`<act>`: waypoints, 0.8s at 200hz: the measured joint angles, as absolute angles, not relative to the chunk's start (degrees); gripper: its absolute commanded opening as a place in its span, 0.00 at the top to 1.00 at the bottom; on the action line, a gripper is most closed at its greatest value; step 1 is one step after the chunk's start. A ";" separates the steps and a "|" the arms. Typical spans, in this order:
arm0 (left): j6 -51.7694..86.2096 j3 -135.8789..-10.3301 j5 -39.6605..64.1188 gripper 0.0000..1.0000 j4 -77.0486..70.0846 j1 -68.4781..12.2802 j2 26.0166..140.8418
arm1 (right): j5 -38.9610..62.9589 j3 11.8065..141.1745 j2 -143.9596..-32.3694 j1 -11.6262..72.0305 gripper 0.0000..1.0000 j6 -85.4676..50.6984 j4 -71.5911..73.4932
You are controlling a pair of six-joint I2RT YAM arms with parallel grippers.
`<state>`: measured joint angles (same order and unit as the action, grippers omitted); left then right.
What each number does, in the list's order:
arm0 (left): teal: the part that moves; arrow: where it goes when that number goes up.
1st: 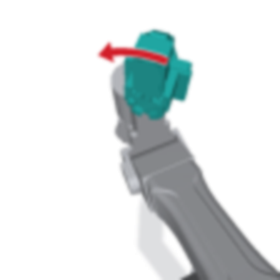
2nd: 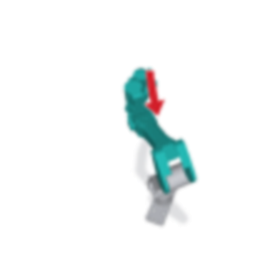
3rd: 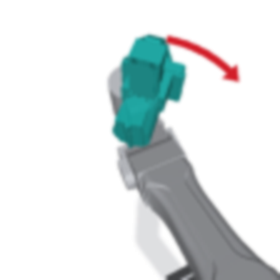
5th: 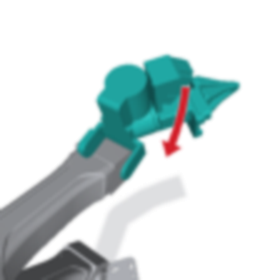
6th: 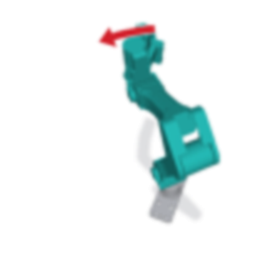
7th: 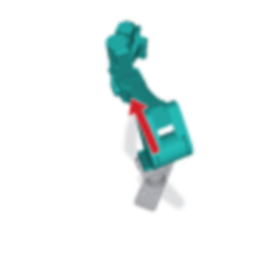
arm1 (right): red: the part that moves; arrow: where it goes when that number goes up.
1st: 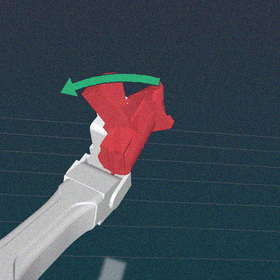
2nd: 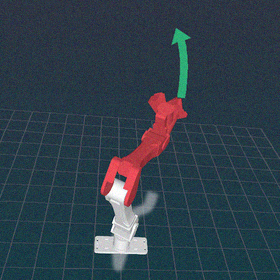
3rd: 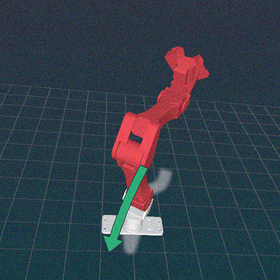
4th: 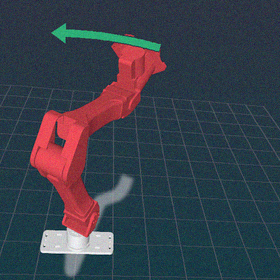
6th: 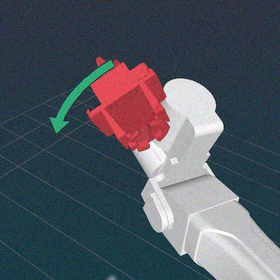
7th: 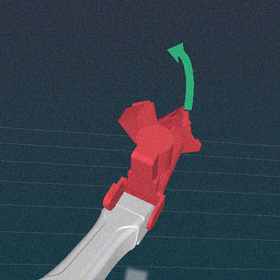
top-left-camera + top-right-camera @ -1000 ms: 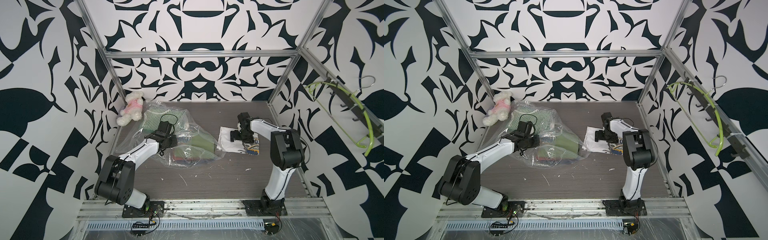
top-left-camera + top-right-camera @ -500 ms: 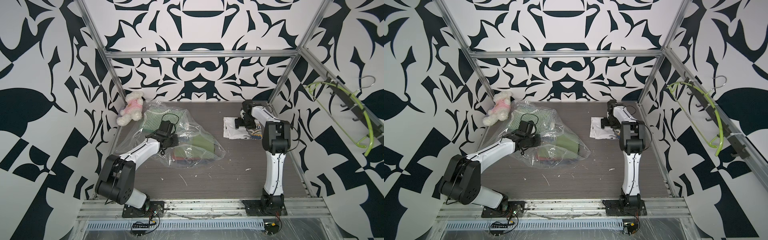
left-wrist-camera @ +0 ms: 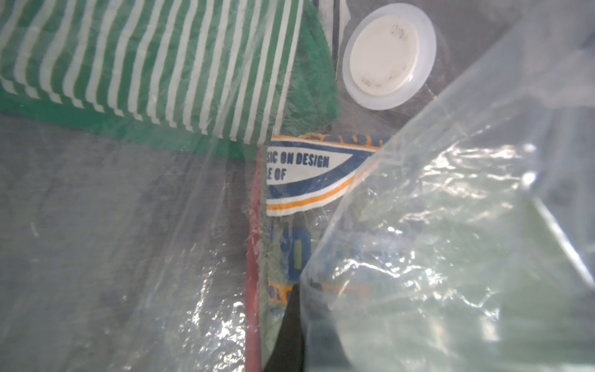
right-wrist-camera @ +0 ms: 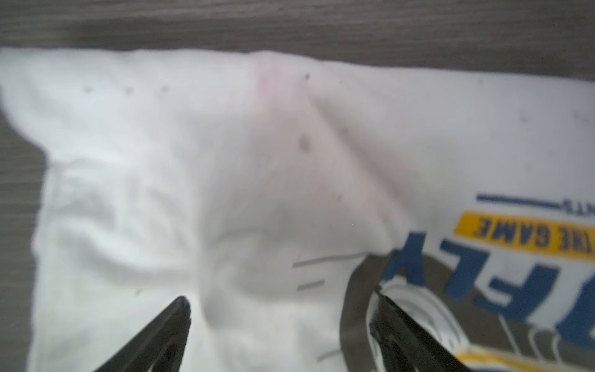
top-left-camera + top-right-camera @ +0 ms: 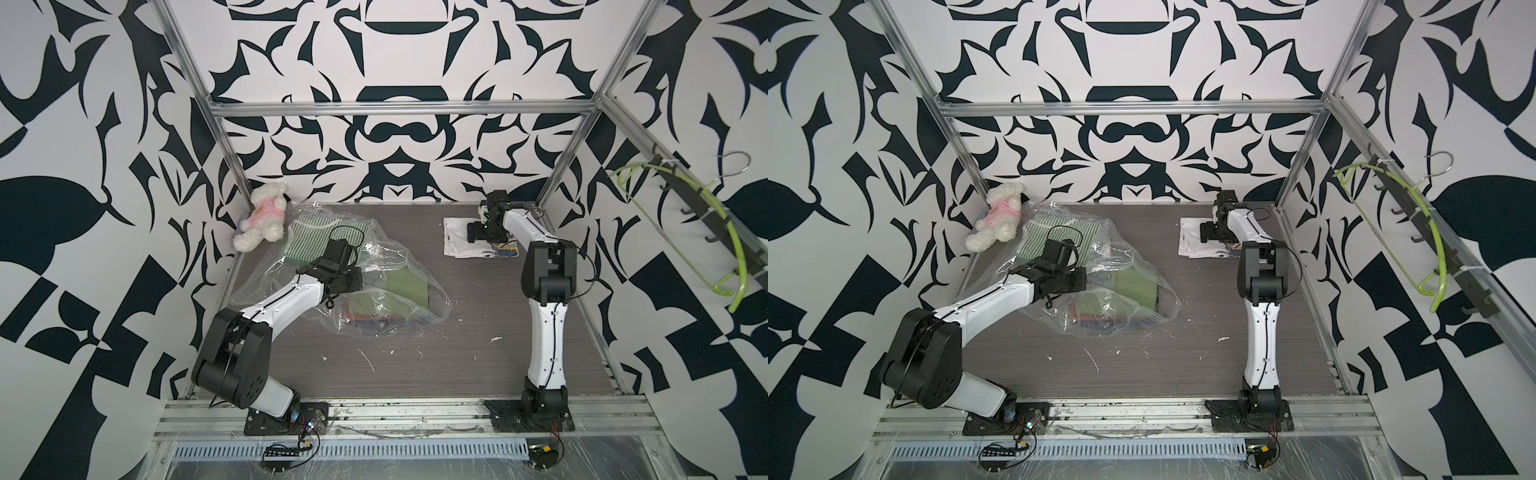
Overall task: Take the tank top out of the vacuum bag
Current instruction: Move the tank top to the center of the board.
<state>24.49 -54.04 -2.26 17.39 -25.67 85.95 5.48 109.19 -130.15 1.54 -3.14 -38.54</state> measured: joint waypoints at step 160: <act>27.00 -53.63 -0.60 1.00 16.32 -32.25 89.69 | 26.50 50.39 -80.01 24.21 0.24 -39.79 -18.02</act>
<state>27.00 -53.63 -0.60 16.32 -32.25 89.69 26.50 50.39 -80.01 24.21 -39.79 -18.02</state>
